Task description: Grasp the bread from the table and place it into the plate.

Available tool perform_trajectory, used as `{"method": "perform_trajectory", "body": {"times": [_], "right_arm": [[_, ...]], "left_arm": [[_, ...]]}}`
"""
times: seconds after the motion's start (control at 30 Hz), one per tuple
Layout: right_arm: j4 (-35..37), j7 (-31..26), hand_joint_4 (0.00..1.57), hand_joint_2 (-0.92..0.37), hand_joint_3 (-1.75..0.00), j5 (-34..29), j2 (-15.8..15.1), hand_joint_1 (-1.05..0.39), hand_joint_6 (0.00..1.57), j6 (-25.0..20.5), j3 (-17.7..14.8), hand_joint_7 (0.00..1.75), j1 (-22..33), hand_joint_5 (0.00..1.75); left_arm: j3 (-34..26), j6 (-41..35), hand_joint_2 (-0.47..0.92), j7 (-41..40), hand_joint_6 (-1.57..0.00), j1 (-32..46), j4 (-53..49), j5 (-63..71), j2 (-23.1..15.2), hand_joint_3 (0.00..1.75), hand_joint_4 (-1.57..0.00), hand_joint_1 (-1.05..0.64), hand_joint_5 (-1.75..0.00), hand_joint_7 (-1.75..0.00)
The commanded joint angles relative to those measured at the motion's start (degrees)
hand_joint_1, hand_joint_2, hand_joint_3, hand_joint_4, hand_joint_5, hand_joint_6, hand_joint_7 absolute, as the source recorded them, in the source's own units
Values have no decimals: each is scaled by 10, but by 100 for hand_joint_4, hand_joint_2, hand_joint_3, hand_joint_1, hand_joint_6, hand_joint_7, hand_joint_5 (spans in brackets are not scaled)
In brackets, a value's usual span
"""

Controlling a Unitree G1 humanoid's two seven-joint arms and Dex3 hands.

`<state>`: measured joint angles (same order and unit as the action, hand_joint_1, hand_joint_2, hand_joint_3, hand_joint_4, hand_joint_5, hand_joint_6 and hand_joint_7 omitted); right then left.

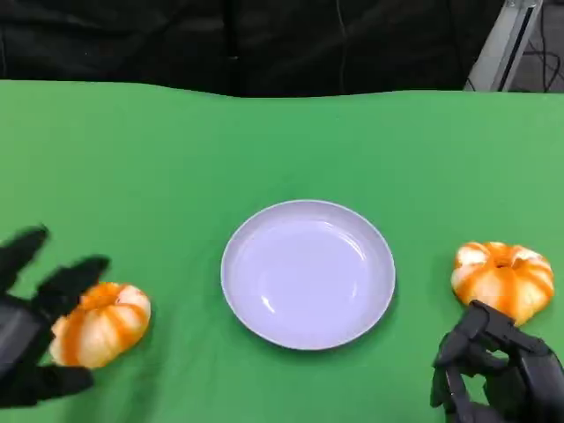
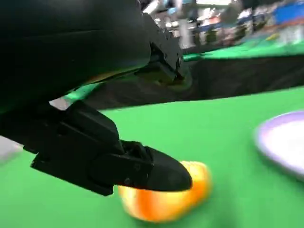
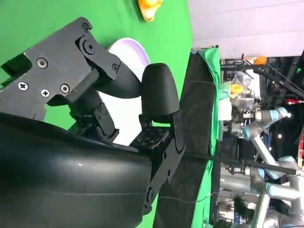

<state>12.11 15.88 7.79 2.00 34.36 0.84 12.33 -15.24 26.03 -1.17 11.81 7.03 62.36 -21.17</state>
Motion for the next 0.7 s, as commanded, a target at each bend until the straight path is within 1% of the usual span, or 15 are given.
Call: {"method": "perform_trajectory", "body": {"times": [0.03, 0.17, 0.27, 0.3, 0.43, 0.57, 0.7], "right_arm": [[-10, -5, 81, -52, -128, -1, -5, -14, 73, 0, 0, 159, 6, 175], [-8, -7, 81, -53, -128, -3, -5, -14, 72, 3, 2, 160, 5, 175], [-7, -7, 81, -53, -127, -4, -5, -14, 71, 5, 2, 160, 4, 175], [-7, -7, 81, -53, -127, -5, -5, -14, 71, 5, 2, 160, 4, 175], [-12, -8, 81, -53, -125, -3, -4, -14, 72, 0, 5, 160, 6, 175], [-15, -8, 81, -53, -125, -3, -5, -15, 72, -3, 6, 160, 7, 175], [-18, -10, 80, -54, -124, -5, -4, -14, 72, 1, 8, 159, 10, 175]], "left_arm": [[52, -70, 92, 15, -26, -28, -31, 18, -40, 22, 0, -104, 0, 0], [98, -136, 92, 31, -26, -57, -63, 21, -55, 23, 0, -105, 0, 0], [122, -166, 92, 33, -26, -67, -72, 14, -66, 22, 0, -105, 0, 0], [127, -172, 92, 32, -26, -67, -72, 11, -71, 22, 0, -105, 0, 0], [173, -183, 92, 15, -25, -95, -142, -15, -65, 23, -3, -105, -1, 0], [194, -194, 92, 13, -24, -100, -153, -42, -75, 27, -3, -105, -1, 0], [214, -197, 92, 16, -25, -105, -167, -69, -76, 28, -5, -105, -2, -1]]}}
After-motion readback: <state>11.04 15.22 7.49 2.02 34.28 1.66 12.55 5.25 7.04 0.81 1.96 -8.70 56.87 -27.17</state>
